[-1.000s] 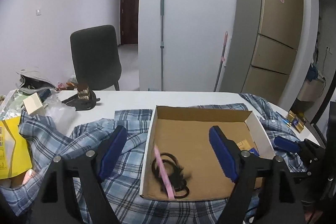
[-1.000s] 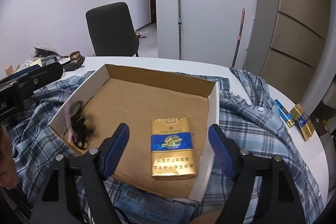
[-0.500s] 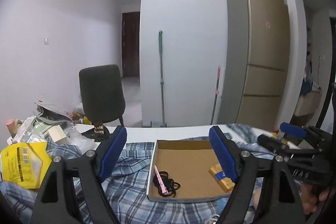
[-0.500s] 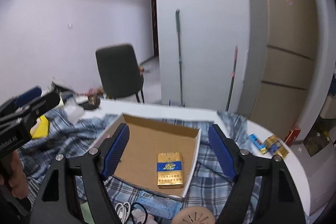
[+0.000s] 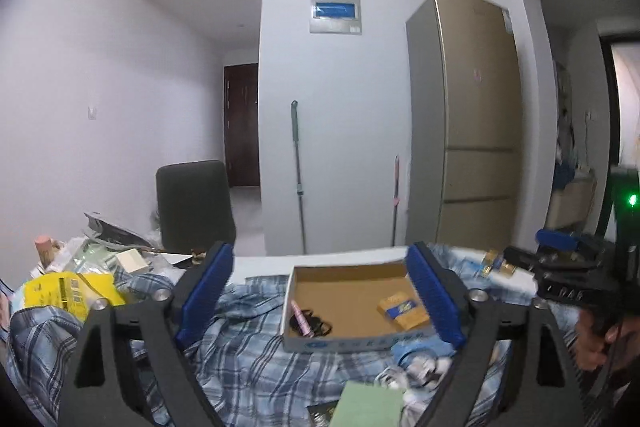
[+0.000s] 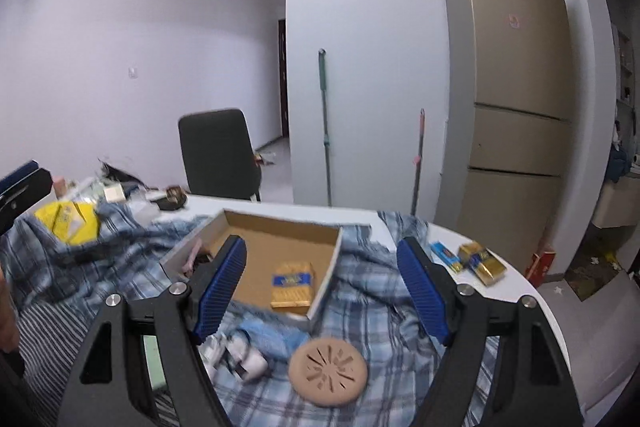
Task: Organize soft objects
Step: 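Lower the left gripper onto the green cloth pouch and grasp it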
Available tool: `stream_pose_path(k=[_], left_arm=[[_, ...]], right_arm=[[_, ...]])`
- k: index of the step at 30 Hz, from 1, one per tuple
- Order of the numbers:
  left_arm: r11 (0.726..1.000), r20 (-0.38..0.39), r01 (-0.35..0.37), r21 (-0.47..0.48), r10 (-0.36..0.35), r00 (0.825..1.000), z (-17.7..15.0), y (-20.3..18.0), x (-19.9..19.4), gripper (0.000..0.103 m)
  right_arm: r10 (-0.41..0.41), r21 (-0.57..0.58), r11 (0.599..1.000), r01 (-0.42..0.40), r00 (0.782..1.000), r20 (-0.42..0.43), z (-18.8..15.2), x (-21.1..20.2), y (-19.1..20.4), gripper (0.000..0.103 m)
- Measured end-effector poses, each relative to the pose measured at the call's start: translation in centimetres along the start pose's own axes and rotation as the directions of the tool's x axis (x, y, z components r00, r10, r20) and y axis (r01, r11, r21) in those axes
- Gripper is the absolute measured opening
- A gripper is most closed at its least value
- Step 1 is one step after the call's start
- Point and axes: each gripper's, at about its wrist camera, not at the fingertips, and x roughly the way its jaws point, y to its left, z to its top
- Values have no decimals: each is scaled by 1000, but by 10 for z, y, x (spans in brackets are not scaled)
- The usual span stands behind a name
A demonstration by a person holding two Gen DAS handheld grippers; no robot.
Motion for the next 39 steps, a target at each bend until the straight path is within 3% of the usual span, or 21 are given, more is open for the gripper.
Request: stream_pose_path(k=[1, 7, 9, 14, 19, 23, 25, 27, 37, 39], left_arm=[[1000, -10, 2, 9, -2, 1000, -6, -1, 1, 103], [999, -108, 32, 31, -28, 994, -42, -6, 20, 103], [998, -157, 57, 26, -53, 986, -52, -7, 29, 103], [991, -267, 117, 56, -98, 959, -73, -17, 50, 103], [983, -382, 178, 47, -147, 912, -89, -25, 67, 100], [966, -480, 257, 17, -217, 850, -100, -29, 83, 94], [963, -510, 268, 10, -226, 830, -104, -31, 87, 94], [961, -542, 276, 16, -223, 810, -109, -34, 91, 87], [954, -638, 289, 83, -172, 751, -129, -50, 104, 83], [952, -656, 295, 81, -172, 735, -132, -51, 108, 77]], right_arm=[[-2, -3, 1000, 2, 1000, -7, -5, 2, -2, 77], [-31, 10, 999, 31, 999, -39, -25, 4, -13, 78], [-17, 20, 1000, 18, 999, -27, -32, 4, -15, 84], [-15, -29, 999, 13, 998, -68, -45, 19, -12, 85], [25, -9, 1000, -26, 996, -88, -47, 20, -15, 85], [40, -11, 999, -42, 994, -101, -49, 25, -14, 85], [50, -13, 999, -51, 993, -108, -50, 26, -14, 85], [64, -14, 998, -66, 992, -113, -51, 27, -14, 85], [77, -21, 997, -80, 989, -124, -53, 29, -11, 85], [79, -22, 996, -82, 989, -126, -54, 29, -11, 85]])
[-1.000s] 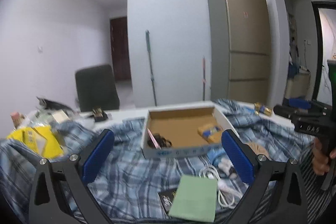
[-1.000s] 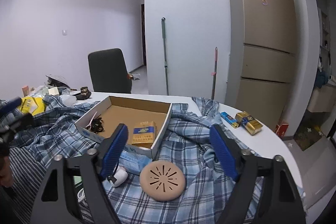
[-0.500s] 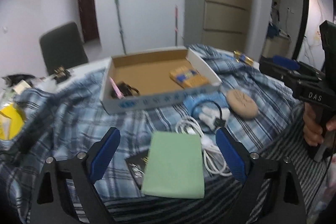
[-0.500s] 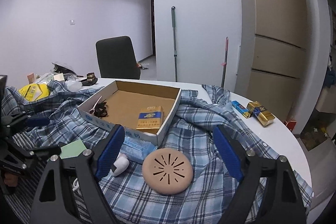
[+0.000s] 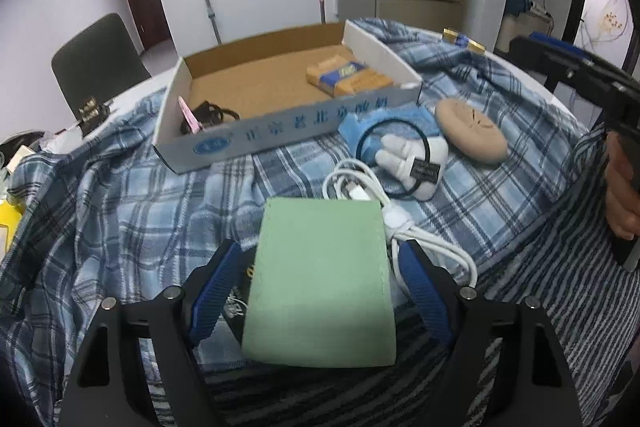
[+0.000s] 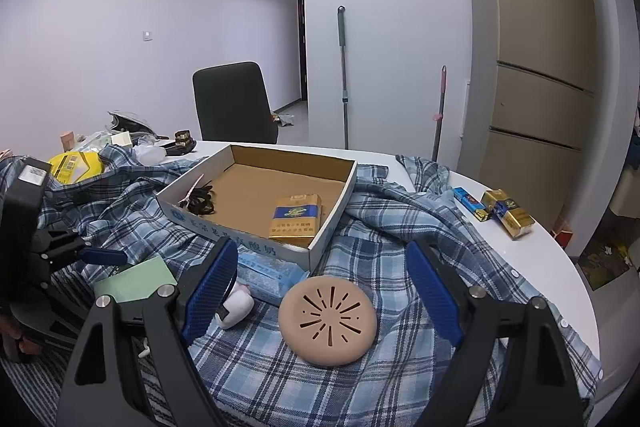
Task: Organize soft objects
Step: 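Lower the left gripper onto the green cloth pouch and grasp it, then grasp the beige round pad with the right gripper while left holds the pouch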
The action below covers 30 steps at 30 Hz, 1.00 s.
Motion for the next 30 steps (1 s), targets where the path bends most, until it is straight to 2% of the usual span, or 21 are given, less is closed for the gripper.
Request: stream_pose_path(k=[7, 12, 20, 22, 25, 30], left_arm=[[1000, -32, -8, -8, 8, 999, 0, 2, 8, 73], [1000, -32, 4, 4, -4, 999, 0, 0, 8, 73], [1000, -29, -20, 16, 20, 999, -1, -3, 8, 70], [1000, -6, -14, 8, 14, 1000, -1, -2, 4, 70], [1000, 89, -9, -16, 11, 996, -2, 3, -14, 70], [997, 260, 31, -70, -12, 965, -8, 16, -48, 70]], right_arm=[[3, 0, 1000, -3, 1000, -4, 0, 1, 0, 85], [3, 2, 1000, -3, 1000, -12, -1, 2, -1, 85], [-2, 7, 1000, 2, 1000, -23, -2, 5, -1, 85], [-2, 8, 1000, 3, 1000, -23, -2, 5, -1, 85], [-8, 19, 1000, 8, 1000, -20, -3, 5, -3, 85], [8, 43, 999, -6, 999, -41, -1, 8, -9, 85]])
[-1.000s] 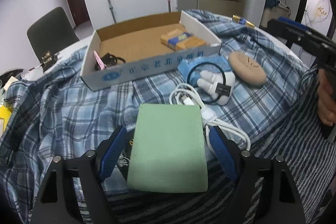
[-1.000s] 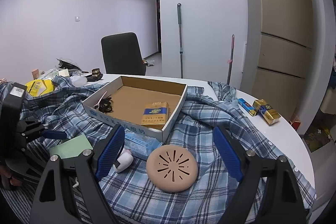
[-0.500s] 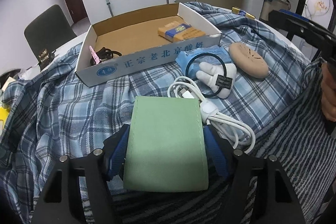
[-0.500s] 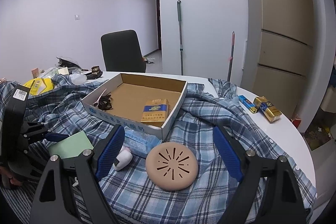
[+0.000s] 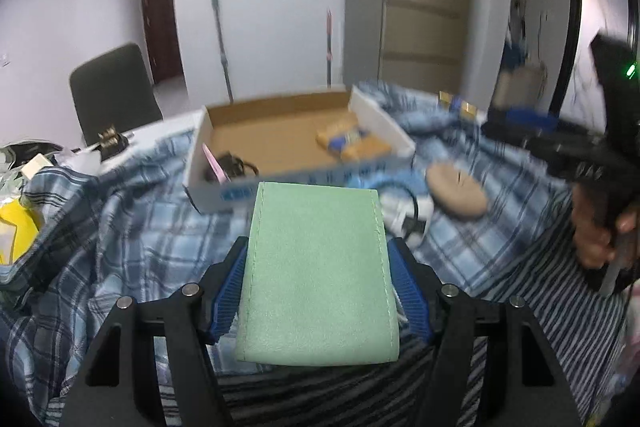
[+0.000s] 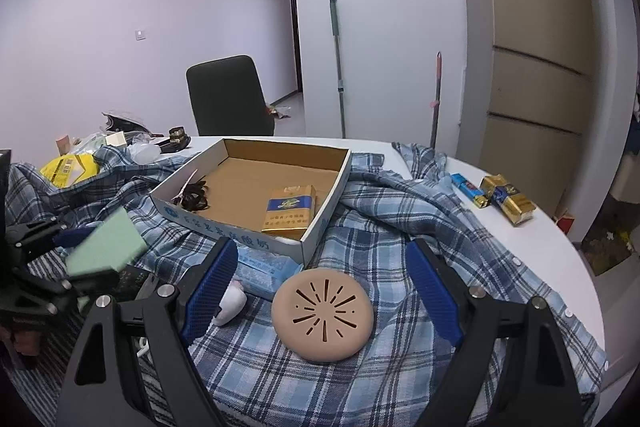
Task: Organize soft objects
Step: 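Grasp the beige round pad with the right gripper while left holds the pouch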
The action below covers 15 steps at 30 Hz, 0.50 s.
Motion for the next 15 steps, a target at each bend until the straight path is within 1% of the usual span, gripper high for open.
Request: stream_pose_path(k=[2, 5, 7, 11, 13, 15], left_arm=[[1000, 53, 10, -27, -9, 999, 2, 5, -9, 70], [998, 147, 22, -60, -13, 989, 4, 11, -26, 70], [997, 183, 15, -72, -1, 983, 4, 14, -35, 70], [996, 215, -3, -89, 22, 976, 4, 16, -42, 70], [996, 217, 2, -92, 18, 976, 5, 16, -43, 70], [996, 220, -3, -94, 24, 975, 4, 16, -44, 70]], right_arm=[[20, 9, 1000, -20, 1000, -23, 3, 1, -4, 81], [57, -5, 998, -57, 994, -91, 9, 6, -6, 79], [75, -23, 997, -79, 987, -139, 13, 10, -6, 79], [92, -13, 995, -99, 960, -266, 14, 29, -9, 78], [94, -37, 993, -111, 946, -309, 11, 38, -5, 78], [104, -65, 989, -136, 927, -361, 5, 49, -1, 78]])
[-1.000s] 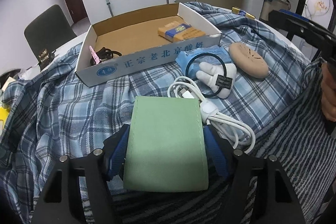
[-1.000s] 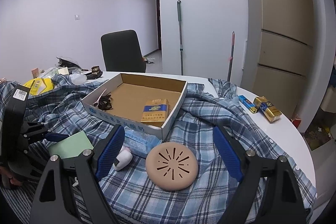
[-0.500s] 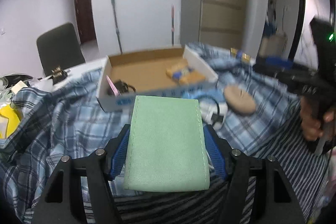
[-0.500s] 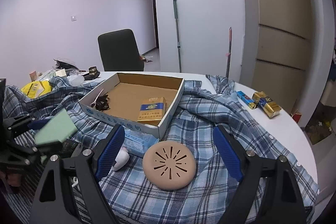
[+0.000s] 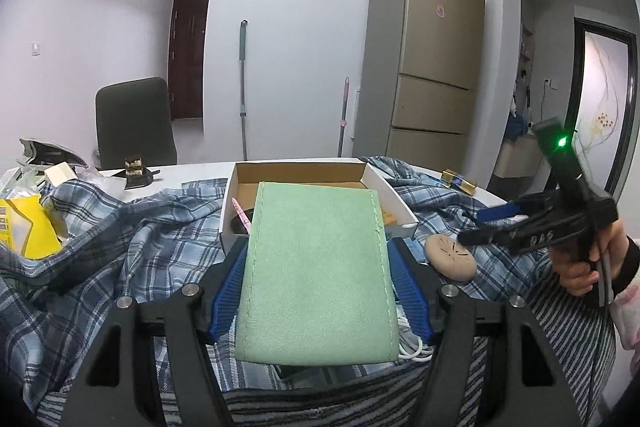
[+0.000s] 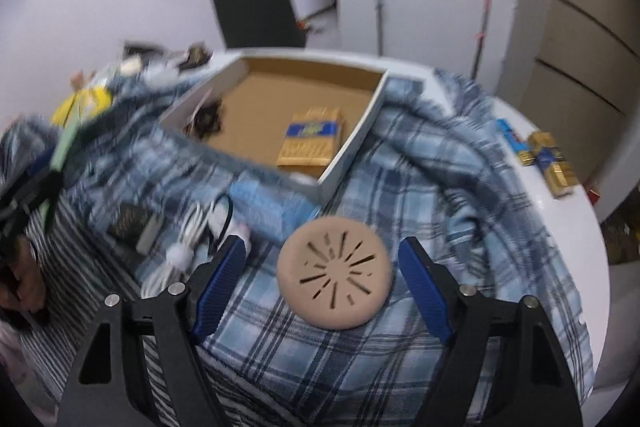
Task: Organize soft objects
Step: 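Grasp the beige round pad with the right gripper while left holds the pouch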
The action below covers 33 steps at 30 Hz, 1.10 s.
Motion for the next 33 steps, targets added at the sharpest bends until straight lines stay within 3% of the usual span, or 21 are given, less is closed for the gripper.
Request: stream_pose_path(k=[3, 10, 21, 23, 29, 33], left_arm=[[1000, 2, -8, 0, 8, 1000, 0, 0, -1, 70], [1000, -18, -15, 16, 16, 1000, -3, -3, 2, 70], [999, -40, -16, 37, 18, 999, -5, -7, 7, 70], [999, -39, -17, 34, 18, 999, -5, -7, 7, 70], [999, -28, -18, 28, 19, 999, -5, -6, 5, 70], [1000, -9, -16, 26, 16, 1000, -5, -5, 1, 70]], right_arm=[[0, 30, 1000, 3, 996, -89, 0, 20, -5, 78], [20, 93, 996, -6, 987, -156, -1, 46, -19, 79], [-66, 3, 998, 67, 988, -143, -6, 50, -4, 80], [-46, -7, 999, 45, 988, -146, -7, 50, -3, 70], [-68, -26, 997, 66, 994, -87, -9, 41, 2, 63], [-125, -48, 991, 124, 992, -8, -8, 26, 9, 63]])
